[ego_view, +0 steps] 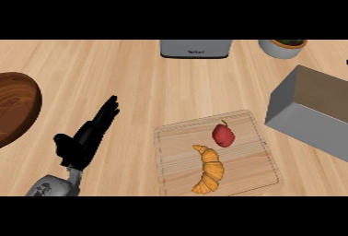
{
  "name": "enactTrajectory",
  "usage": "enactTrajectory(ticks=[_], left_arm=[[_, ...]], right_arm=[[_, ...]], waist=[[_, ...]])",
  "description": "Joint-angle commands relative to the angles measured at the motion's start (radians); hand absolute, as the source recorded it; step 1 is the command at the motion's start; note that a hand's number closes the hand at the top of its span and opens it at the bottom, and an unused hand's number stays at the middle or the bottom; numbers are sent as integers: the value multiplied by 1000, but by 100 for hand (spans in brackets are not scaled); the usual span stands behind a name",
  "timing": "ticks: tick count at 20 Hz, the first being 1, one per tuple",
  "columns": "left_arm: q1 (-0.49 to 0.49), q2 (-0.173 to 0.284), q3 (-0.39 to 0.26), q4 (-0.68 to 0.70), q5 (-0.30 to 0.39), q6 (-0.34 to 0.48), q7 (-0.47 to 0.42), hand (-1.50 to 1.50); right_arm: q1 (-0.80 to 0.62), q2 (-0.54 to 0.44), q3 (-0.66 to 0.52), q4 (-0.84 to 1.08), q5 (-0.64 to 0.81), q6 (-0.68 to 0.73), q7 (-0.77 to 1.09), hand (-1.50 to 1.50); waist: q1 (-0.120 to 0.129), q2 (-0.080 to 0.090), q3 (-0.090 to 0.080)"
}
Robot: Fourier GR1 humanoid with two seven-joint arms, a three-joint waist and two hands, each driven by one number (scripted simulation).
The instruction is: Pick the croissant from the cutting board and place it in the cardboard box
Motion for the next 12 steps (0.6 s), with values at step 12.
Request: enactTrajectory(ticks=[12], left_arm=[[-91,160,107,-4,-138,-62,-141,0]], right_arm=[[402,-108,170,-619,241,45,51,-150]], waist=[[-33,25,14]])
